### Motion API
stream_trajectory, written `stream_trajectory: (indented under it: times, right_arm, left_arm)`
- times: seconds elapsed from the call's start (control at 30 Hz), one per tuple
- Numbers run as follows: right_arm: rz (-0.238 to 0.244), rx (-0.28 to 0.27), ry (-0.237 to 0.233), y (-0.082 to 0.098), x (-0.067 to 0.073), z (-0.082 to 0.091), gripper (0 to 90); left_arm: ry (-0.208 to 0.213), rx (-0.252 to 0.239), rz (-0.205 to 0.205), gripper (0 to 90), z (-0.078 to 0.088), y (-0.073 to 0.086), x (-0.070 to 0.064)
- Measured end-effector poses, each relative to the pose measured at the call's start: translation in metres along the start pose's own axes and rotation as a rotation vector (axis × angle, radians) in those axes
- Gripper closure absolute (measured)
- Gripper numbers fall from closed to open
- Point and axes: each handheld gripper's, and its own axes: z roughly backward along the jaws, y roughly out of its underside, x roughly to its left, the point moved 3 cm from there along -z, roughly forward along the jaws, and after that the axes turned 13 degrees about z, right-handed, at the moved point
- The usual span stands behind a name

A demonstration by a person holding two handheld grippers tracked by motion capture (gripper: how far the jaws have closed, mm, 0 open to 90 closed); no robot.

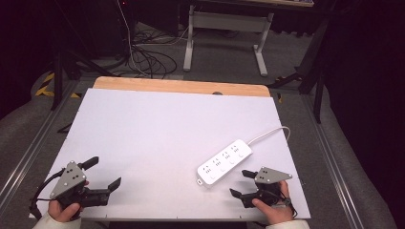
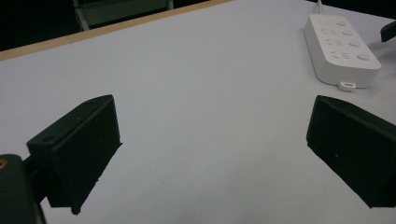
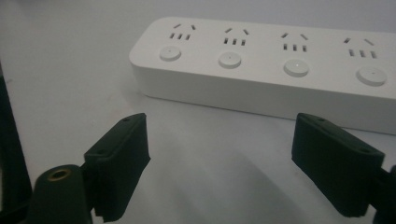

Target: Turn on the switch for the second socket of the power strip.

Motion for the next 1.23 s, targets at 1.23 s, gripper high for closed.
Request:
stream_trajectory:
  times: [1.23]
  right_arm:
    - [0.021,-0.075,0.041,-0.007,-0.002,0.005,22.8]
  left_arm:
    - [-0.018,-0.029,0.001,3.5,-0.003,0.000,0.005]
